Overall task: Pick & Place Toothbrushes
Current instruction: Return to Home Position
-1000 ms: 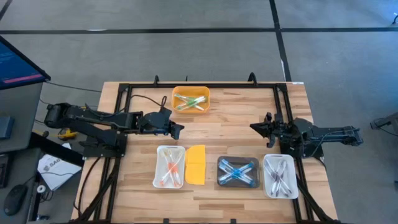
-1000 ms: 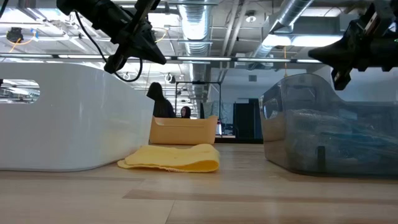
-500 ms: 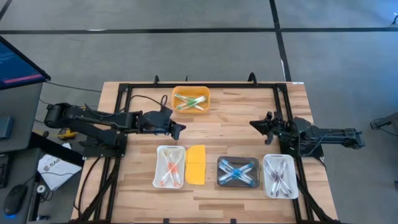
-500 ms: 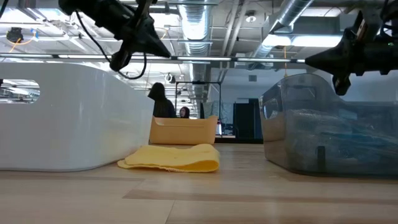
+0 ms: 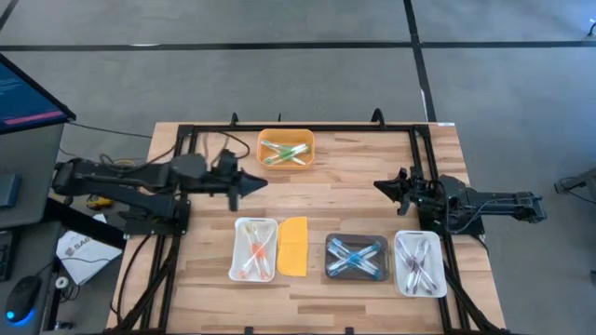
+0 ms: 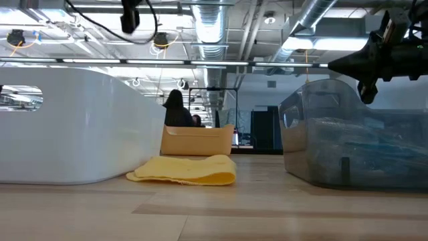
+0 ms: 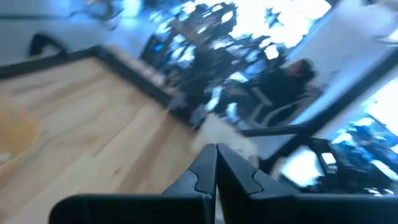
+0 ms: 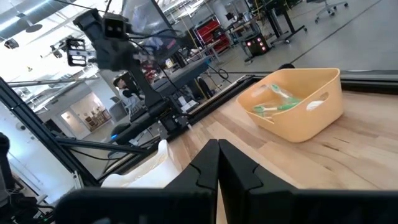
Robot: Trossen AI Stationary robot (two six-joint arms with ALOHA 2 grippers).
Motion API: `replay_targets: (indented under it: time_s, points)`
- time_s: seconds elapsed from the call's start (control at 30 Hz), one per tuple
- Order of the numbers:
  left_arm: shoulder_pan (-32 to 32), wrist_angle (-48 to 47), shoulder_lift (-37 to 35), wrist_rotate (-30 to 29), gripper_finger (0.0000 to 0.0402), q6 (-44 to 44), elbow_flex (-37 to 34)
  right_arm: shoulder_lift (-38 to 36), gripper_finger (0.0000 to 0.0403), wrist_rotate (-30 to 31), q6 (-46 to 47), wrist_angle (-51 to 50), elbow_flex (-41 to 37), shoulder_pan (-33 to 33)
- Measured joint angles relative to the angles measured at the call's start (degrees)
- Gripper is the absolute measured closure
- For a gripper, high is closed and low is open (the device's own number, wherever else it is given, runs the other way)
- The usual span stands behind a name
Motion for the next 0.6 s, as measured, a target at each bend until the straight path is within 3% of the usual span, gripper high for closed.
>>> replay_targets:
  time_s: [0.4, 0.6]
  points:
    - [-3.13, 1.64, -13.69, 14.29, 0.0401, 4.66, -2.12, 0.0, 0.0403, 0.0, 0.0, 0.0, -0.04, 0.0]
    - [-3.01, 0.32, -24.54, 12.42, 0.0401, 3.67, -6.33, 0.02, 0.0403, 0.0, 0.0, 0.0, -0.04, 0.0]
